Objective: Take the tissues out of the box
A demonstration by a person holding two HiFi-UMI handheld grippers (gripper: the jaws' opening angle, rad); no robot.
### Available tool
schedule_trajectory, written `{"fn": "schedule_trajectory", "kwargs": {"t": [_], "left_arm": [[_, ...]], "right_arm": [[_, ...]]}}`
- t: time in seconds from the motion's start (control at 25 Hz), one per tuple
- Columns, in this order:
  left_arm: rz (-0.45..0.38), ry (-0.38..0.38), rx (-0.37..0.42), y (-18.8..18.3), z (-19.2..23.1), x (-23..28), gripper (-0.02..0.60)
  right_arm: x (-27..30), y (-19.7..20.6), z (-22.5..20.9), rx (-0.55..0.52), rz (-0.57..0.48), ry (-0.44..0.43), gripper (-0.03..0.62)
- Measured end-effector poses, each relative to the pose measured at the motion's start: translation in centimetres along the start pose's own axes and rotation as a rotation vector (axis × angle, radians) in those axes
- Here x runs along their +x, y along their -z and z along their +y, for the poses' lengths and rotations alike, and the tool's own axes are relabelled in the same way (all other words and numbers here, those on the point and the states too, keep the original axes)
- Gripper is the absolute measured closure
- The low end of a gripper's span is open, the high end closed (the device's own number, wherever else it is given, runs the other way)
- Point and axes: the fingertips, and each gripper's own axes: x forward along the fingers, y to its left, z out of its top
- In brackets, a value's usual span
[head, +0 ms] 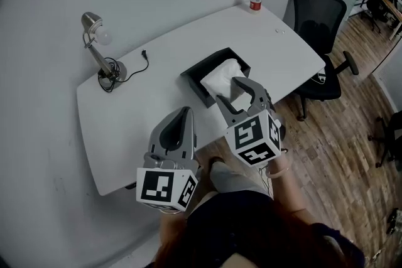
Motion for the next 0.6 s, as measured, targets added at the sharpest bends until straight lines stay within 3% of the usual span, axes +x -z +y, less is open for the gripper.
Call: {"fn": "schedule_trajectory", "kwargs": {"t": [0.6], "left_arm": [[-0.022, -0.026, 0.009, -0.7, -3.5, -4.4, 0.557]], "right_arm": [[-5.7, -1.1, 1.8, -0.035, -0.090, 0.025, 0.361]]}}
